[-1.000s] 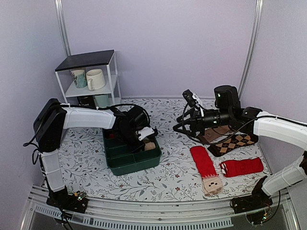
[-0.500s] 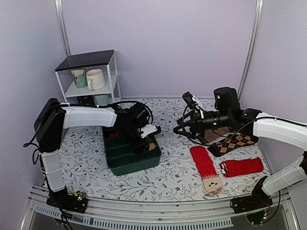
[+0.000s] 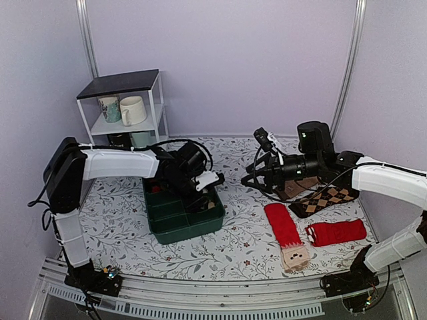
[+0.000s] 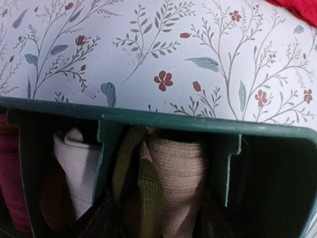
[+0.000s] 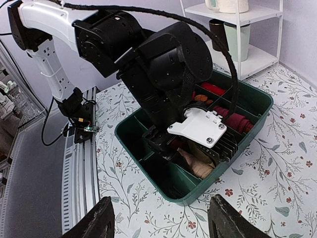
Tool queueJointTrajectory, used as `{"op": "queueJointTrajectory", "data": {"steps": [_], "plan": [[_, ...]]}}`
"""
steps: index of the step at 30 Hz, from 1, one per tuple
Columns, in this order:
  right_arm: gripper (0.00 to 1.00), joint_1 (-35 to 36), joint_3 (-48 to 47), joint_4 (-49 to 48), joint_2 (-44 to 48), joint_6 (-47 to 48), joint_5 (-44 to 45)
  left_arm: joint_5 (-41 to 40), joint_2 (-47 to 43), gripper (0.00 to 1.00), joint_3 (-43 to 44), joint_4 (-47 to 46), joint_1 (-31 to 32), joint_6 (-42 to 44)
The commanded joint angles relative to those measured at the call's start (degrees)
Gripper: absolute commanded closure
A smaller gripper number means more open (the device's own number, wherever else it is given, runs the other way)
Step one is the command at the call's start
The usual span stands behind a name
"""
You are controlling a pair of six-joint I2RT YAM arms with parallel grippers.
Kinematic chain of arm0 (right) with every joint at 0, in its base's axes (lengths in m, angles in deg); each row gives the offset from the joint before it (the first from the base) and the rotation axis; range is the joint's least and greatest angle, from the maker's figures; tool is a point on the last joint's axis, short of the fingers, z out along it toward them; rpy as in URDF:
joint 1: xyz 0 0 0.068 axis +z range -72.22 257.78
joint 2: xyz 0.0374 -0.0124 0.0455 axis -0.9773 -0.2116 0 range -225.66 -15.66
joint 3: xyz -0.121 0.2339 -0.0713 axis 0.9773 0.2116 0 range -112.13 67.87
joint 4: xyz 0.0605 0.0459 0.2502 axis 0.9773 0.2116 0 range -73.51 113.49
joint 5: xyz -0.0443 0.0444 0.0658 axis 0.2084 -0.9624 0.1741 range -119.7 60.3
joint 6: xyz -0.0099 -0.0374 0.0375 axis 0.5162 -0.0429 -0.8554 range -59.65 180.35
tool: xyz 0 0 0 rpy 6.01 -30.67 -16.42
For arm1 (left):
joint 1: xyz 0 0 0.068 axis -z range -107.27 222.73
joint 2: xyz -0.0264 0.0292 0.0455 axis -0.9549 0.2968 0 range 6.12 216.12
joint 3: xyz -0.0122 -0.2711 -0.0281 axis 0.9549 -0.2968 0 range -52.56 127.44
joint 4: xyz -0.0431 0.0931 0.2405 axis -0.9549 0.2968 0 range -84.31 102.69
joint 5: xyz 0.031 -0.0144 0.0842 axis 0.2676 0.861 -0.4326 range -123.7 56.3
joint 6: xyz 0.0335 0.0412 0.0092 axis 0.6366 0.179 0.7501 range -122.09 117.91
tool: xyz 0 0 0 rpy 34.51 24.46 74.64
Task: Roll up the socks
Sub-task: Place a pair of socks at the center of the board, then reset both arms
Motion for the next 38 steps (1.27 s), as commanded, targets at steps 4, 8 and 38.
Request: {"op": "queueJointTrajectory", "data": {"steps": [4, 8, 38], "plan": [[0.36, -0.4, 0.03, -0.44, 0.69, -0.58, -0.58, -6.43, -6.48, 0.37, -1.91, -0.97, 0.39, -0.7], [0.34, -0.41, 0.28, -1.54, 0.74, -2.57, 0.39, -8.99, -12.09, 0.34, -1.35, -1.82, 0.0, 0.06], [0.0, -1.14, -3.05, 4.87, -4.19, -25.89, 43.35, -1.91, -52.51, 0.01, -30.88, -29.67, -18.66, -15.05]]}}
